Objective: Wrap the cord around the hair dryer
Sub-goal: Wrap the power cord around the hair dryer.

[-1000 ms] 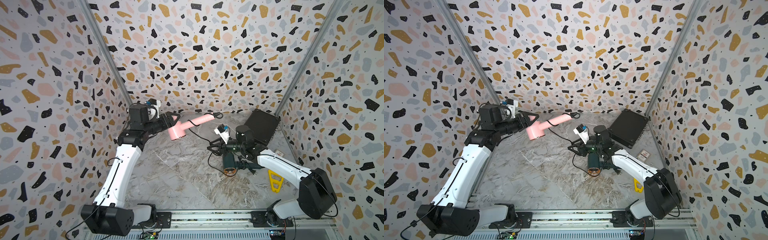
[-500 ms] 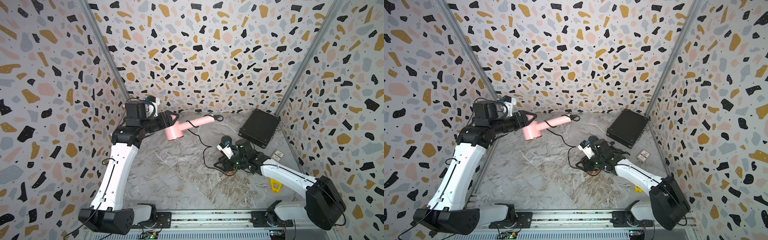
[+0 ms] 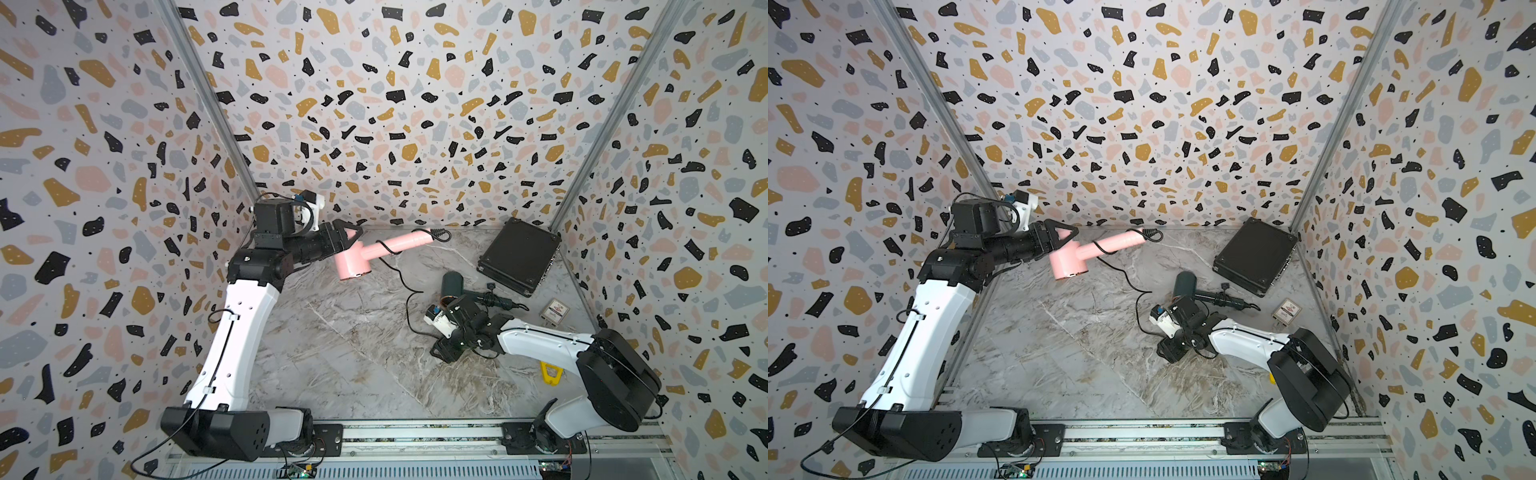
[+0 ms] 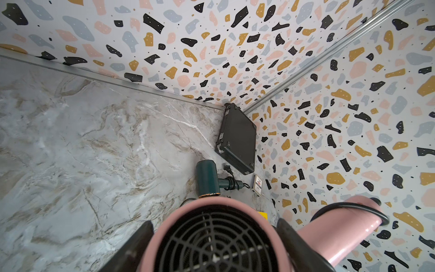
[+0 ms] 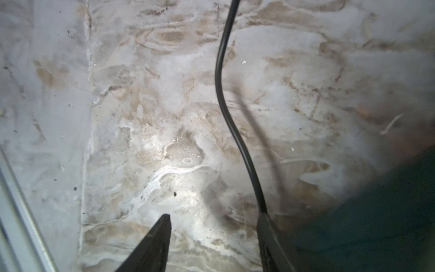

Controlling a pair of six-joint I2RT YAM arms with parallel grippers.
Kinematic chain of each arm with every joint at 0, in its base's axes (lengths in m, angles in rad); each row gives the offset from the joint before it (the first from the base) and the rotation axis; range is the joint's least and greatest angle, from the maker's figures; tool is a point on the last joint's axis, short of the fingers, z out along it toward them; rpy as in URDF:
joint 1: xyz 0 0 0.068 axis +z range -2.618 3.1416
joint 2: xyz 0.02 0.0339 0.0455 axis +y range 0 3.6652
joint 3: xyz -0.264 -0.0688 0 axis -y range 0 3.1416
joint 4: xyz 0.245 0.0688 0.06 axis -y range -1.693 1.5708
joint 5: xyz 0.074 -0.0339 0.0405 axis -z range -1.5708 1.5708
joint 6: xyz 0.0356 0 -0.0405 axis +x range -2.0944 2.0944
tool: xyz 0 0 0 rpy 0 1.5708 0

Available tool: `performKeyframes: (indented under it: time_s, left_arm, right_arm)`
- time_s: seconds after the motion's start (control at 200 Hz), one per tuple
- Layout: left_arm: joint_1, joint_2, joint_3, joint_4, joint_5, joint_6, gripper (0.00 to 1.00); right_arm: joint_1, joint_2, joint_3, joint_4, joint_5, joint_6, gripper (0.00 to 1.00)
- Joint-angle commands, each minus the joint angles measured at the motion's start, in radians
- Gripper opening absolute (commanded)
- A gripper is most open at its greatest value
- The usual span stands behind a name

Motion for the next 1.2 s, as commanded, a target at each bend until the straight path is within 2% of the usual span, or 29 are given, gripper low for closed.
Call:
performKeyframes:
  time_s: [0.0,0.155,0.31,0.491,0.601,0.686,0.781,1.051,1.191]
  left_arm:
    - [0.001,-0.013,0.023,0.110,0.067,-0.030,0.00]
    - [0.007,-0.012,0.024,0.112,0.078,-0.037,0.00]
    - [0.013,-0.011,0.014,0.113,0.084,-0.036,0.00]
    - [0.024,-0.024,0.023,0.045,0.080,0.017,0.00]
    - [0.033,-0.038,0.007,0.037,0.090,0.022,0.00]
    - [0.033,-0.042,0.002,0.046,0.102,0.012,0.00]
    - [0.033,-0.046,0.011,0.052,0.113,0.003,0.00]
    - [0.038,-0.061,0.031,0.035,0.133,0.001,0.00]
    - [0.044,-0.064,0.032,0.034,0.137,-0.002,0.00]
  right_arm:
    - [0.009,0.051,0.004,0.041,0.046,-0.008,0.61]
    - [0.020,0.108,0.012,0.084,0.049,0.007,0.55]
    - [0.031,0.107,0.007,0.087,0.037,0.023,0.38]
    - [0.049,-0.116,0.013,-0.023,0.018,0.029,0.39]
    - [0.049,-0.174,0.047,-0.089,0.058,-0.020,0.46]
    - [0.049,-0.122,0.075,-0.101,0.089,-0.067,0.54]
    - [0.048,-0.029,0.121,-0.090,0.100,-0.107,0.57]
    - [0.049,0.181,0.241,-0.065,0.138,-0.180,0.57]
    - [0.049,0.239,0.258,-0.075,0.129,-0.184,0.51]
